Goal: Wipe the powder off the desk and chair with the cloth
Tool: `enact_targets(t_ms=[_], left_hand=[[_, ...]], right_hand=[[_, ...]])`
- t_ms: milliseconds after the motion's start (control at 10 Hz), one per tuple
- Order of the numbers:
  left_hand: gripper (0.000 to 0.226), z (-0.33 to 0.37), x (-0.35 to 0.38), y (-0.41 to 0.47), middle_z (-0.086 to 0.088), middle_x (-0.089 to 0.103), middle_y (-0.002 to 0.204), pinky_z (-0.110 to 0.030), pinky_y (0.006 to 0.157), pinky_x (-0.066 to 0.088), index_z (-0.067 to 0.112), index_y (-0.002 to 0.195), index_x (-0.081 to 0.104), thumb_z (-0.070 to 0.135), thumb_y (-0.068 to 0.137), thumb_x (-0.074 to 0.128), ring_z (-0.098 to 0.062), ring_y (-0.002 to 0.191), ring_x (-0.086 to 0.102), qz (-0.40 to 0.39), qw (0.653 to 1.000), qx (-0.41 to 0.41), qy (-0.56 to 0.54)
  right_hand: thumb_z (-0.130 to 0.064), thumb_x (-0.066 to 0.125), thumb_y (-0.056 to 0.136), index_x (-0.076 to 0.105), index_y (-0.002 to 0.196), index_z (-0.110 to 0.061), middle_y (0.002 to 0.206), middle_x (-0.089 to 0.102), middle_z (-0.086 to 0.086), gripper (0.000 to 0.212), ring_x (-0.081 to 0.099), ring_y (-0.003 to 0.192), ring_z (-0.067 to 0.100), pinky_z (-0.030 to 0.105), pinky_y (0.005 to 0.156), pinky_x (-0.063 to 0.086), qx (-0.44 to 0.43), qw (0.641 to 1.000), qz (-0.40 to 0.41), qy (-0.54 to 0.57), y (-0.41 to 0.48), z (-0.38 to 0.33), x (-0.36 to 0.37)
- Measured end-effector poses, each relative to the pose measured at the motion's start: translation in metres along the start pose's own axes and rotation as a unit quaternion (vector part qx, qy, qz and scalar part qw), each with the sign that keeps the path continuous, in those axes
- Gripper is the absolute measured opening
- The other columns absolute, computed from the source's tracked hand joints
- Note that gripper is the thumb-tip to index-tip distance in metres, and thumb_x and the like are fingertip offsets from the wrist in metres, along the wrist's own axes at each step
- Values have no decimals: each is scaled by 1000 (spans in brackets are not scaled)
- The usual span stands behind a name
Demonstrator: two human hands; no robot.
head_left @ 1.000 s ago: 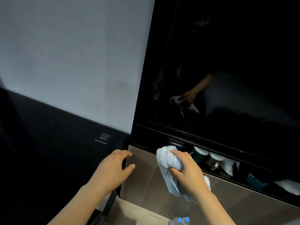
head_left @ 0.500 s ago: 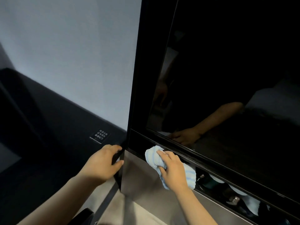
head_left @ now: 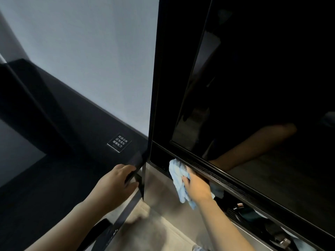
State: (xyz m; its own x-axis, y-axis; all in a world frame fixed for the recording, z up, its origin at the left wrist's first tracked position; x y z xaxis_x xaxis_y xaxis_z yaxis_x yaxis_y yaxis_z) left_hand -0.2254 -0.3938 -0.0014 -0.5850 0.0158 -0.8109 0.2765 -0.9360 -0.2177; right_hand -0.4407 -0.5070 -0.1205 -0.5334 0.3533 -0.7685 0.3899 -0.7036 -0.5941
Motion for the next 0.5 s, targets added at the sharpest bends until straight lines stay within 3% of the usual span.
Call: enact_targets(t_ms=[100, 200, 300, 400, 500], left_hand=[[41, -4, 1, 0, 12, 49, 109, -11, 66, 43, 25, 130, 52, 35, 90, 60, -2, 84, 56, -1, 1000, -3, -11], [35, -4, -1, -5, 12, 50, 107, -11, 67, 44, 25, 123, 56, 34, 90, 60, -1, 82, 56, 5, 1000, 13, -14], [31, -5, -4, -12, 11, 50, 108, -11, 68, 43, 25, 120, 56, 34, 90, 60, -1, 82, 55, -1, 1000, 19, -11], [23, -2, -6, -21, 1, 56, 103, -21, 74, 48, 15, 109, 59, 28, 90, 61, -7, 79, 54, -9, 999, 45, -28], [20, -9, -11, -38, 3, 54, 96, -25, 77, 48, 16, 105, 61, 27, 89, 61, -7, 77, 54, -27, 997, 37, -61]], right_hand=[[-51, 49, 94, 34, 145, -33, 136, 55, -6, 56, 49, 127, 15, 29, 101, 39, 82, 882, 139, 444, -12, 26, -13], [-47, 53, 94, 34, 147, -33, 123, 63, -7, 58, 56, 114, 12, 27, 98, 43, 33, 888, 222, 402, -28, 22, -23], [-48, 52, 94, 25, 151, -30, 138, 49, 1, 66, 43, 125, 20, 37, 106, 36, 47, 884, 258, 388, -51, 19, -27], [-43, 55, 94, 26, 151, -29, 151, 31, 3, 65, 29, 134, 22, 37, 112, 25, 34, 876, 316, 362, -79, 11, -30], [-41, 58, 93, 34, 148, -27, 156, 25, 1, 61, 20, 144, 18, 38, 116, 25, 5, 862, 319, 394, -106, -10, -33]])
Point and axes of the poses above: each hand's wrist, its own y-axis towards the middle knuckle, its own x-axis out of the palm, z = x × y, the point moved 10 cm from there along y, towards the middle knuckle
